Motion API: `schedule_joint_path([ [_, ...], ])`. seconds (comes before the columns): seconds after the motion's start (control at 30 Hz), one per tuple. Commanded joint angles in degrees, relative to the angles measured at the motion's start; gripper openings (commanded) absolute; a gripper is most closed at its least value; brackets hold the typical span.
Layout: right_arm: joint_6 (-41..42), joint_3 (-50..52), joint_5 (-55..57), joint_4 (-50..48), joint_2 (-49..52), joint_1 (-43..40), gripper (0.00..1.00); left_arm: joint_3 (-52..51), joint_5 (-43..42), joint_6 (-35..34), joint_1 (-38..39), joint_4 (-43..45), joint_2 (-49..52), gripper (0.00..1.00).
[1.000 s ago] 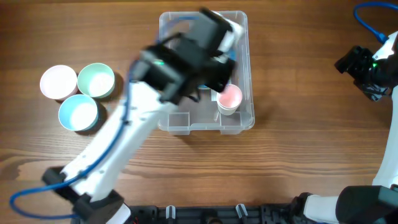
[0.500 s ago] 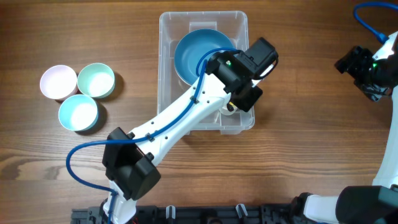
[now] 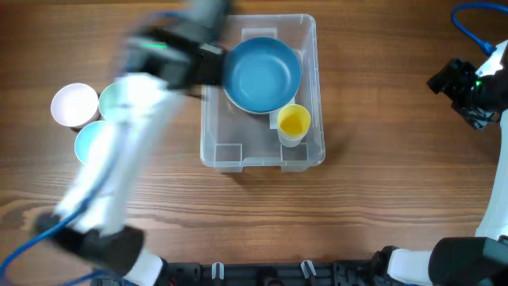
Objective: Pack container
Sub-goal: 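Stack the yellow cup onto the cups in the container, then grasp the green bowl with the left gripper, then place the green bowl in the container's left front area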
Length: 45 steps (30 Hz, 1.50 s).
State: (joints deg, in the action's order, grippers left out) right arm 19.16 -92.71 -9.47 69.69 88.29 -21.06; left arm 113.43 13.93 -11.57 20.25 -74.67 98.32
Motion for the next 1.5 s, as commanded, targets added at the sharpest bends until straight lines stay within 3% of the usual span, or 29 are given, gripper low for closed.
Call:
schedule_joint_path([
  [0.0, -0.98, 0.39, -0.96, 0.02, 0.66, 0.63, 0.8, 0.02, -8.04, -2.84, -17.99, 0.07, -2.32, 0.65],
  [0.03, -1.01, 0.39, -0.94, 0.0, 0.66, 1.36, 0.8, -0.42, -13.22, -2.82, -24.41, 0.74, 0.81, 0.67],
  [0.1, -1.09, 0.39, -0.92, -0.11, 0.66, 2.34, 0.8, -1.22, -17.66, -2.78, -28.02, 1.81, 6.01, 0.69],
  [0.43, -1.14, 0.39, 0.42, -0.44, 0.66, 2.86, 0.8, -1.36, -20.98, -2.62, -26.18, 2.23, 36.13, 0.69],
  [0.47, -1.11, 0.39, 0.42, -0.44, 0.66, 2.86, 0.8, -1.36, -20.96, -2.62, -26.14, 2.21, 37.7, 0.63],
  [0.5, -1.14, 0.39, 0.42, -0.44, 0.66, 2.86, 0.8, -1.36, -20.96, -2.62, -26.14, 2.21, 38.4, 0.45],
  [0.57, -1.11, 0.39, 0.42, -0.44, 0.66, 2.86, 0.8, -1.36, -20.96, -2.62, -26.14, 2.27, 38.53, 0.2],
  [0.67, -1.11, 0.39, 0.42, -0.42, 0.66, 2.86, 0.8, -1.33, -20.96, -2.62, -25.9, 1.53, 38.51, 0.04],
  [0.83, -1.11, 0.39, 0.42, -0.37, 0.66, 2.86, 0.8, -0.66, -20.96, -2.56, -23.91, 0.87, 34.27, 0.04],
  [0.93, -1.14, 0.39, 0.42, -0.15, 0.66, 2.86, 0.8, 3.26, -20.96, -2.36, -20.31, -0.17, 22.88, 0.04],
  [1.03, -1.11, 0.39, 0.39, -0.17, 0.66, 2.86, 0.8, 3.98, -18.03, -2.36, -13.49, 0.5, 11.02, 0.04],
  [1.1, -1.11, 0.39, 0.39, -0.17, 0.66, 2.86, 0.8, 3.98, -12.63, -2.16, -4.59, -0.13, 4.98, 0.04],
  [1.27, -1.14, 0.39, 0.37, -0.15, 0.66, 2.86, 0.8, 1.99, -8.22, -2.21, 12.59, -5.81, 5.99, 0.04],
  [1.47, -1.11, 0.39, 0.37, 0.0, 0.66, 2.89, 0.8, -10.95, -9.51, -3.93, 14.43, -2.95, 8.57, 0.04],
])
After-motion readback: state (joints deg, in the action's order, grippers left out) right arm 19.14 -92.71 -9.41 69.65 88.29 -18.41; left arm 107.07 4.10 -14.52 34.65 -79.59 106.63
